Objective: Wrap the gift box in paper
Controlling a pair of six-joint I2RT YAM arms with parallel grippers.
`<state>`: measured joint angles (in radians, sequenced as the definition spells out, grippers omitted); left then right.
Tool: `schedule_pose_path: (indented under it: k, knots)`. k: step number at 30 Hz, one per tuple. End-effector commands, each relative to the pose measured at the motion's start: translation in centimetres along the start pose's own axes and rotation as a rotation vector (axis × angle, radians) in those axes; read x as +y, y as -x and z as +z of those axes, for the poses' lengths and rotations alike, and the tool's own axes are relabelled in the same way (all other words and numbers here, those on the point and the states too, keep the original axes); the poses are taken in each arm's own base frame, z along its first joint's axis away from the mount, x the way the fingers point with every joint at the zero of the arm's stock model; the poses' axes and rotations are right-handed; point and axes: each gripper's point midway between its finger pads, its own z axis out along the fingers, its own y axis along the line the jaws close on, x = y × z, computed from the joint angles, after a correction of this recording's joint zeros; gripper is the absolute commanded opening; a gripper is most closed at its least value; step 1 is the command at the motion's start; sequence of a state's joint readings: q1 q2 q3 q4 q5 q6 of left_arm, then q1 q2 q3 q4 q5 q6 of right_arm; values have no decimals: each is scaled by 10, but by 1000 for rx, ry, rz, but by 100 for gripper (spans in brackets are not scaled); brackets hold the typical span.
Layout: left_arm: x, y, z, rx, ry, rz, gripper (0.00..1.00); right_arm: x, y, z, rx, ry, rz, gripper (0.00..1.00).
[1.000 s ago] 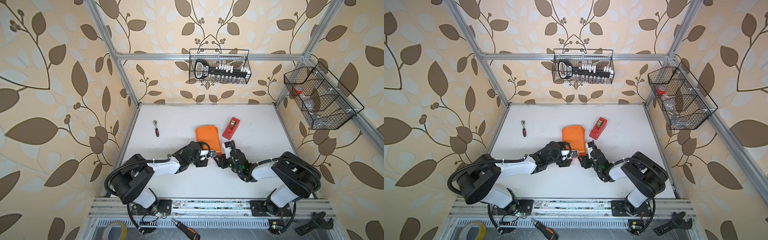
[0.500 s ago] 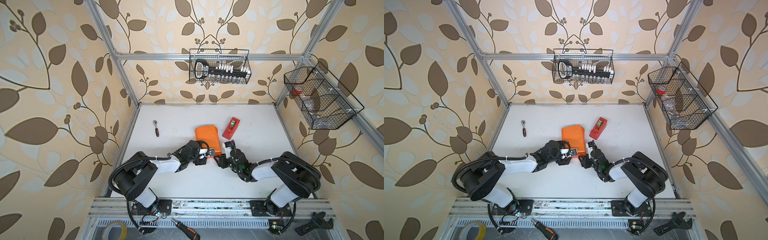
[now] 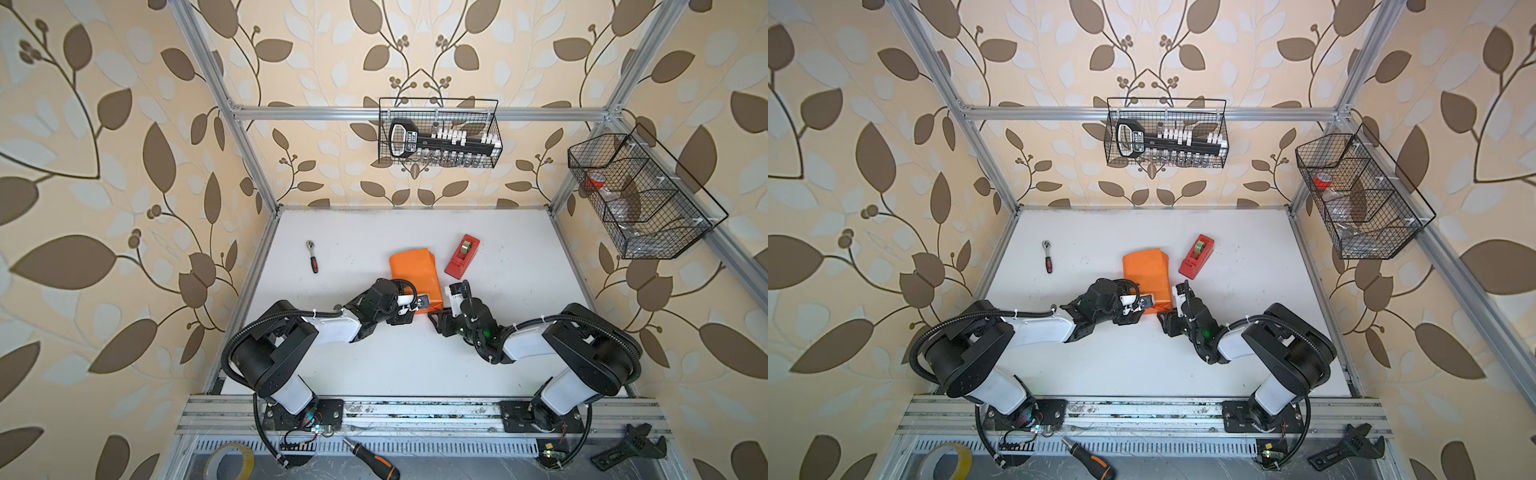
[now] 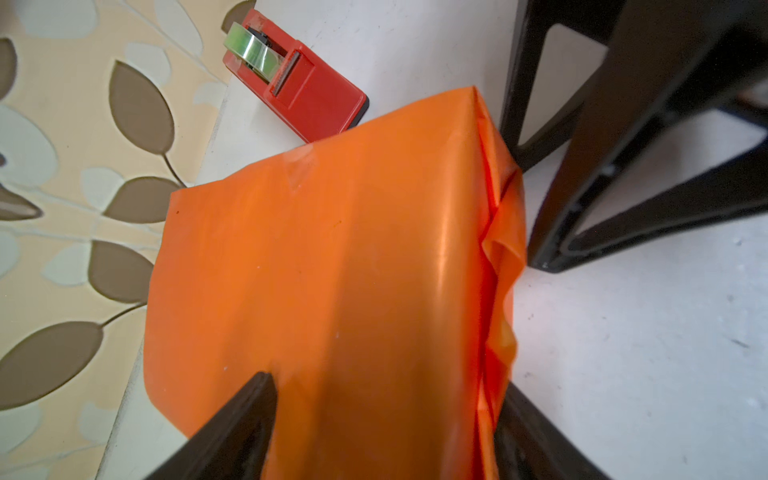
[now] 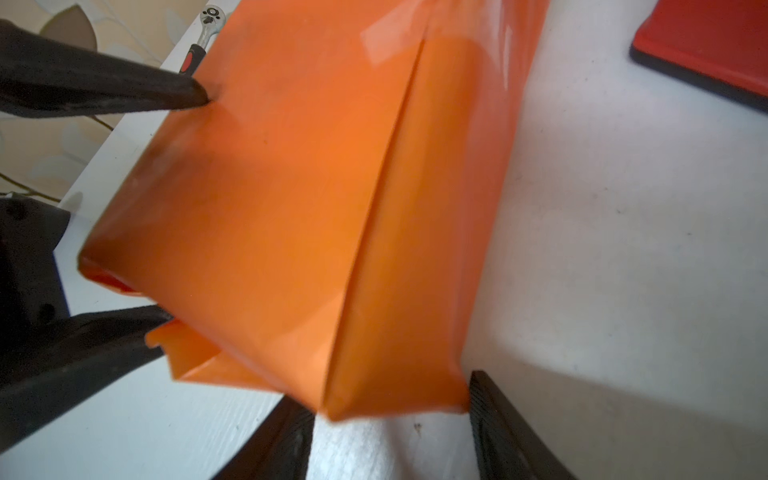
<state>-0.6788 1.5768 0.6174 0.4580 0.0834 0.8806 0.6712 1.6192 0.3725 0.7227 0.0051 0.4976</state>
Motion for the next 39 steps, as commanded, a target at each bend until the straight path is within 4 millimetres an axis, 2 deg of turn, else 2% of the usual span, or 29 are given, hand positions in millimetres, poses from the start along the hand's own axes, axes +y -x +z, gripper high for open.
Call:
schedule_pose_path:
  k: [1,10,22,30,33,36,39]
  knots:
    - [-10,-9,2,8,-48,5,76,-2,9,0,-22,-14,2,60]
    - [-17,-19,4,33,-64,2,73,-7,14,-2,-32,-32,3,64]
    - [-18,-17,3,21,-72,-7,74,0,29,10,-57,-20,11,66]
    - [-14,-15,2,15,-57,-7,89,0,30,10,-61,-19,21,64]
    - [-15,-18,5,26,-56,-10,91,1,30,10,-61,-14,27,64]
    - [-12,-21,8,47,-43,-7,90,1,30,10,-63,-10,29,63]
    - [-12,-26,10,68,-39,-5,84,1,30,9,-64,-10,28,63]
